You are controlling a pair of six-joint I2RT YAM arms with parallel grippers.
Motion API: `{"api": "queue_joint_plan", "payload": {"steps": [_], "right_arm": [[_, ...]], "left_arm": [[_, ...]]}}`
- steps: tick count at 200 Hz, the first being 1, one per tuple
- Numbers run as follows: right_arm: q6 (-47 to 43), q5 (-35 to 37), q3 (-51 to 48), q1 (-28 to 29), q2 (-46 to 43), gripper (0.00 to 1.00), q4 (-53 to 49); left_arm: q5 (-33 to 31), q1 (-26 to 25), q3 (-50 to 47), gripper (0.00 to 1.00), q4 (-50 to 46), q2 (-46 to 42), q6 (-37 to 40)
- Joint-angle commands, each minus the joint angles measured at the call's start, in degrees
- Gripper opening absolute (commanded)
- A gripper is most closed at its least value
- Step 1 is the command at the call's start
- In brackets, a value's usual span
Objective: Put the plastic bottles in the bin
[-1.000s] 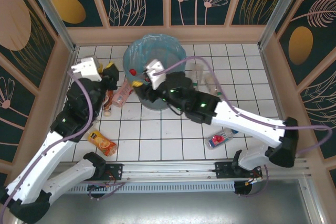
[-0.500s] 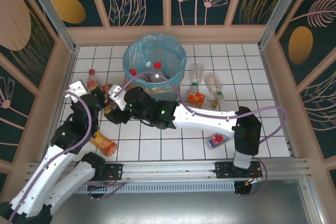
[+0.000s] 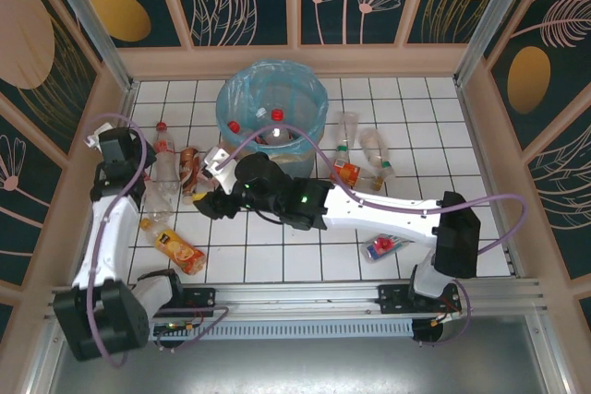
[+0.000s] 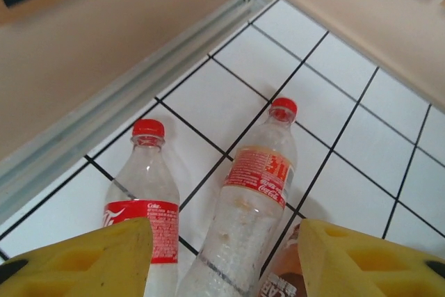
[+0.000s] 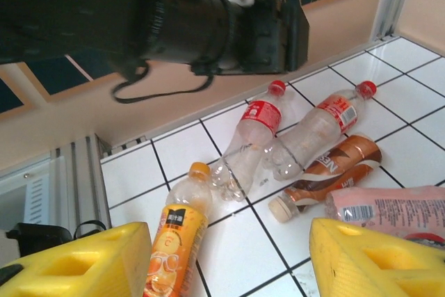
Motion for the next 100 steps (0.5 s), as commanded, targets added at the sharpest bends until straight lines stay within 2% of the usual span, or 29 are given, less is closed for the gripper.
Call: {"api": "queue_joint_plan", "payload": {"steps": [1,21,44,100], "right_arm": [[1.80,-3.71,0.20,0.44,-0.58,0.63,2.53],[3.04,-7.85,2.20,0.46,1.77,0.63,3.05],[4.23,-10.86,4.37,0.54,4.40,0.63,3.31],[3.24,-13.48,4.74,0.90,5.28,0.63,0.91]], "left_arm": [[7.30,4.48,3.86,0.58,4.54,5.32,1.58],[11.03,10.63,6.13,0.57,4.54,10.53,2.18],[10.75,14.80,8.94,0.56,3.00,15.80,4.77],[11.09,17.52,15.63,0.54,-0.65,27.13,8.21]]}}
